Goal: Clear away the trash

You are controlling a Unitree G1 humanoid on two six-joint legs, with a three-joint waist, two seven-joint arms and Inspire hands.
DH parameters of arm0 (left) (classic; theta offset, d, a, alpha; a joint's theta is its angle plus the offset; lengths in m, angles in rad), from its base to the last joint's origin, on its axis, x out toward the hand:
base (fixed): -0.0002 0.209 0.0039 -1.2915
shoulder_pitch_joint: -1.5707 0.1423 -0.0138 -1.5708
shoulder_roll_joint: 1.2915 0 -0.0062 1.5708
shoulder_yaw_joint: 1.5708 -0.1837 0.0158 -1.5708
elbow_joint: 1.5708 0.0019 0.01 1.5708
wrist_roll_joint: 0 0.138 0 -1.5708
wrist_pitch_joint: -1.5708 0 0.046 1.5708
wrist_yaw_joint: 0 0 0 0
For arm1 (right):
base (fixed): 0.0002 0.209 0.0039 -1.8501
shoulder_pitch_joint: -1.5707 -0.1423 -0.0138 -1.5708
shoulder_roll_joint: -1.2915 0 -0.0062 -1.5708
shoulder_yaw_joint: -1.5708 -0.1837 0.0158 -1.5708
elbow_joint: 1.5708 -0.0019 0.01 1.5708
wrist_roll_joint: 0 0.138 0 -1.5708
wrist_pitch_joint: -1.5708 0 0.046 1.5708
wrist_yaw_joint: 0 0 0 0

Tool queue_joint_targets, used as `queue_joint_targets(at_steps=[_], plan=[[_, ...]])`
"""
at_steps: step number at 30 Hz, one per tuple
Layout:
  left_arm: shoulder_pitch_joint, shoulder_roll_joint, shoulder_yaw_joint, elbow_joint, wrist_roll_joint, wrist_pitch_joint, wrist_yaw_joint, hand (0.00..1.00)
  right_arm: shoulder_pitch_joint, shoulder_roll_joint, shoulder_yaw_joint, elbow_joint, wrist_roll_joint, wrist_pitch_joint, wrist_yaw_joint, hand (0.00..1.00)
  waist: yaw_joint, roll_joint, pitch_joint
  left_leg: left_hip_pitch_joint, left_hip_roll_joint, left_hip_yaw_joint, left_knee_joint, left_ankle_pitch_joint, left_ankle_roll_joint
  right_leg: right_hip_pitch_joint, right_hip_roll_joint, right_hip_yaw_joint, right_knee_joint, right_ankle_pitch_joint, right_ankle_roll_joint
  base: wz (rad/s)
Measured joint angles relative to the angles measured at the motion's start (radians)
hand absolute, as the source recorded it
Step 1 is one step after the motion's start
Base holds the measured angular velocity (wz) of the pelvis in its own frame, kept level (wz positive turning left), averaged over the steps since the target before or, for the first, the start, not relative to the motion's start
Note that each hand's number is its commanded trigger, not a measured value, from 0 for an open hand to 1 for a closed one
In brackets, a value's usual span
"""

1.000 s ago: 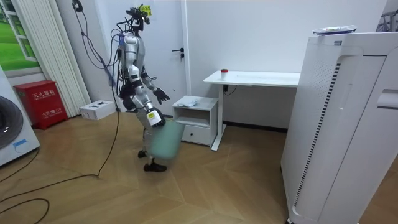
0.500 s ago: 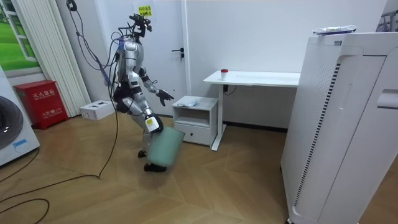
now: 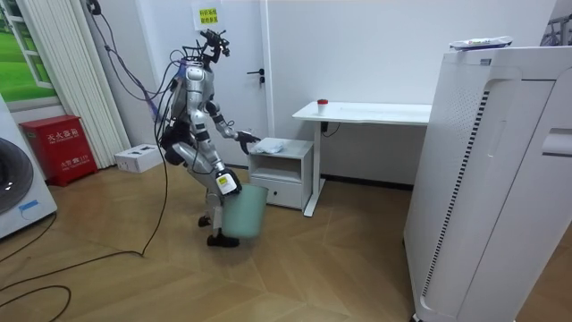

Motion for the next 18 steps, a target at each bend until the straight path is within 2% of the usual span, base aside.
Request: queue_joint_targets(at_steps=[4,10,14,18], plan=[[-0.017,0.001,-0.014,-0.002,0.037,-0.009,0.042,0.0,-0.012,-0.001,0.008,-0.003,0.0,0.002,0.003,1.0,-0.002,0.0,-0.0001,-0.019,0.001,-0.001,0.016,-0.007,-0.002,-0.021,0.0,0.003,0.015,-0.009,-0.001,0.0],[-0.029,0.011,-0.041,-0.001,0.155,-0.01,0.102,0.0,-0.032,-0.002,0.04,-0.031,0.005,0.009,0.009,1.0,-0.025,-0.001,-0.0003,-0.052,0.001,-0.008,0.028,-0.007,-0.002,-0.047,-0.003,-0.002,0.024,-0.01,-0.003,0.01],[-0.046,0.021,-0.04,0.004,0.158,-0.009,0.106,0.0,-0.041,-0.002,0.047,-0.037,0.001,0.01,0.021,1.0,-0.029,-0.003,0.0008,-0.075,0.001,-0.011,0.043,-0.007,-0.001,-0.066,0.0,0.001,0.037,-0.009,-0.003,0.0],[-0.055,0.038,-0.041,0.005,0.166,-0.008,0.124,0.0,-0.05,-0.002,0.057,-0.037,-0.001,0.03,0.032,1.0,-0.039,-0.004,0.0019,-0.084,0.002,-0.023,0.051,-0.009,-0.004,-0.068,0.004,-0.001,0.035,-0.01,-0.004,0.04]])
